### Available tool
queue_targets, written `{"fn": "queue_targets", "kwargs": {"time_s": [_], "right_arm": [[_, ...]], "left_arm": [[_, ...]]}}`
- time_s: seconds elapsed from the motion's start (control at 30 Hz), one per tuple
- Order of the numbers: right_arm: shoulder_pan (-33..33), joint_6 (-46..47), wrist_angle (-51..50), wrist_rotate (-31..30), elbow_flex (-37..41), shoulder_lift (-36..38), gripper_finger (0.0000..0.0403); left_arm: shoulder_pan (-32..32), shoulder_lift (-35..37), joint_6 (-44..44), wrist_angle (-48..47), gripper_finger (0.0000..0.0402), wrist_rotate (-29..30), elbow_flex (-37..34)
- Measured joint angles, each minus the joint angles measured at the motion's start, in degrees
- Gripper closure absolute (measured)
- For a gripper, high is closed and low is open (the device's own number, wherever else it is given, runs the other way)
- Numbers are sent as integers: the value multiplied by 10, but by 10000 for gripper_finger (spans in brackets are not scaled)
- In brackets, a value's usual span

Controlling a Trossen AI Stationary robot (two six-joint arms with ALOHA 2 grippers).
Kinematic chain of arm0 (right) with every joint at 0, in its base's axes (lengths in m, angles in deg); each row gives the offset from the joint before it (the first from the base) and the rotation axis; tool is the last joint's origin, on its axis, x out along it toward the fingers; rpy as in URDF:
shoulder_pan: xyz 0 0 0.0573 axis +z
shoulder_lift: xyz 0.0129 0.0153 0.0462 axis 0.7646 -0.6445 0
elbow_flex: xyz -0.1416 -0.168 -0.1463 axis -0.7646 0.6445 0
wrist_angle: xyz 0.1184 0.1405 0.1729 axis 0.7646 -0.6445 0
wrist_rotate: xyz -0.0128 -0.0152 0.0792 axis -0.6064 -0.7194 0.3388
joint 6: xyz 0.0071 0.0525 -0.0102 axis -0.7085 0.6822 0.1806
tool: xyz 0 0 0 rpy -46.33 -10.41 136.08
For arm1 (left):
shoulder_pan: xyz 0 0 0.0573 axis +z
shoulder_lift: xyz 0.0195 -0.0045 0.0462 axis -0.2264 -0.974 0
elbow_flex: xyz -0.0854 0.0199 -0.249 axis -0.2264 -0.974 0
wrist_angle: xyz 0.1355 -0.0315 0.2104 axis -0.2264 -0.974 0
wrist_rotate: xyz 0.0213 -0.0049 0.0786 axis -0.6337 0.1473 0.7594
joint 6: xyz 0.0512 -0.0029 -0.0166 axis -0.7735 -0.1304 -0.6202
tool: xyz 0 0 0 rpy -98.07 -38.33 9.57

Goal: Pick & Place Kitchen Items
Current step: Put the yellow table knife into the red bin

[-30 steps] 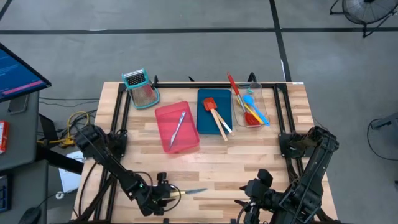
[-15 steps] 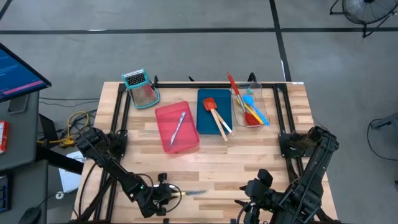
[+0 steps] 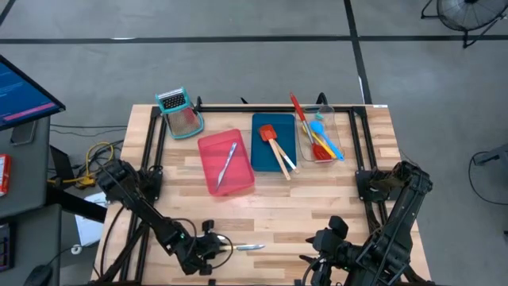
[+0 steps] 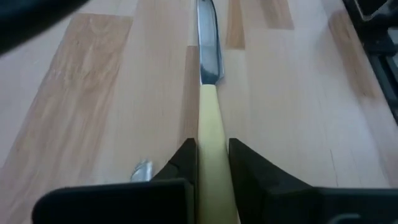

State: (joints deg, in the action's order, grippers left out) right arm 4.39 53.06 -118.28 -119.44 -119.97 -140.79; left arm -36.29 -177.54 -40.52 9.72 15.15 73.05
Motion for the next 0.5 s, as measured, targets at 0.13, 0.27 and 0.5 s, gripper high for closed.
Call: {"fn": "queue_targets", "kwargs": {"time_s": [0.13,0.27,0.5], "right_arm": [[0,0,0,0,0,0,187],[0,-2,-1,0,0,0,187],[0,-4,0,-5,0,0,187]], "left_arm": [[8,48,-30,-20,359,-7,-4],[20,117,-72,-16,359,2,-1],[51,249,-101,-65,357,9,-2]]}}
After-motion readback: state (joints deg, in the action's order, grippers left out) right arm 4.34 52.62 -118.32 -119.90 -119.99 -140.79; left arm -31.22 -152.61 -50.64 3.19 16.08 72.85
